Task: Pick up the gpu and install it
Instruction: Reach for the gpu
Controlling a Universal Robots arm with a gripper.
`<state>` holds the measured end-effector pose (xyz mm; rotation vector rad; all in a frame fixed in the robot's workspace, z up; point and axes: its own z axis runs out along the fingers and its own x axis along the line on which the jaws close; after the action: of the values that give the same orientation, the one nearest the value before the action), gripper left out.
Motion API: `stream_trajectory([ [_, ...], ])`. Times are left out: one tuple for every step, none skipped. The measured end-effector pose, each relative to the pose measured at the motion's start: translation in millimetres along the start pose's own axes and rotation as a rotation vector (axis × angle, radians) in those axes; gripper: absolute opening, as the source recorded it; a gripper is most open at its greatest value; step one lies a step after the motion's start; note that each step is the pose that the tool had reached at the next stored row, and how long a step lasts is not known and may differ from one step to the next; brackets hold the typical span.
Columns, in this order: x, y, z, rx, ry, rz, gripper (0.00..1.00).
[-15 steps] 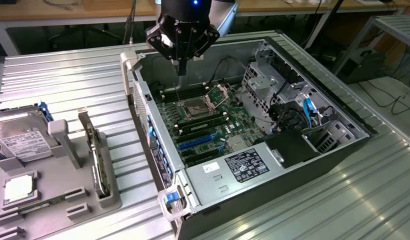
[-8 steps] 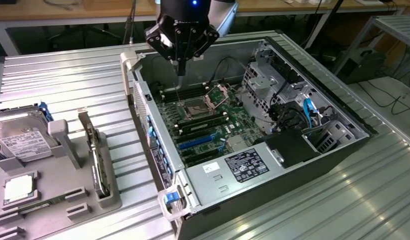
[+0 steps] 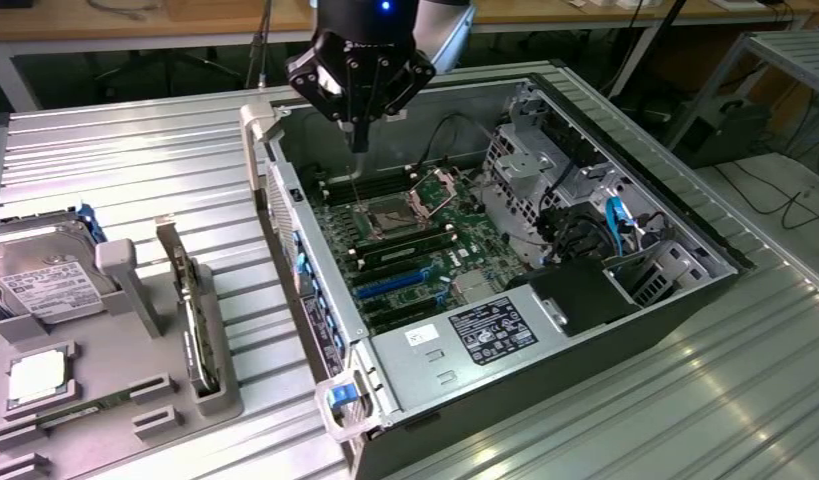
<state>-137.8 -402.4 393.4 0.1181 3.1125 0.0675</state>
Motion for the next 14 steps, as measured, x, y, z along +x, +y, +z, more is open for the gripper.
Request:
stream_trajectory([
  [0.5,-0.2,0.0,0.0000,0.0000,0.000,0.11],
  [1.1,-0.6,0.0,-0.0002,0.0000,0.000,0.11],
  [1.6,-1.1,0.0,-0.0004,0.0000,0.000,0.11],
  [2.1,-1.6,-0.1,-0.0008,0.0001,0.000,0.11],
  [2.5,-2.0,-0.1,-0.0017,0.0001,-0.001,0.11],
  [2.8,-2.3,-0.1,-0.0027,0.0003,-0.003,0.11],
  [3.0,-2.6,-0.2,-0.0045,0.0006,-0.005,0.11],
  [3.1,-2.8,-0.1,-0.0063,0.0008,-0.008,0.11],
  [3.2,-3.0,-0.2,-0.0083,0.0011,-0.012,0.11],
  [3.3,-3.2,-0.2,-0.0105,0.0015,-0.016,0.11],
  [3.4,-3.5,-0.2,-0.0128,0.0018,-0.021,0.11],
  [3.5,-3.9,-0.2,-0.0154,0.0023,-0.026,0.11],
  [3.5,-4.4,-0.2,-0.0170,0.0026,-0.030,0.11],
  [3.6,-5.0,-0.3,-0.0181,0.0028,-0.034,0.11],
])
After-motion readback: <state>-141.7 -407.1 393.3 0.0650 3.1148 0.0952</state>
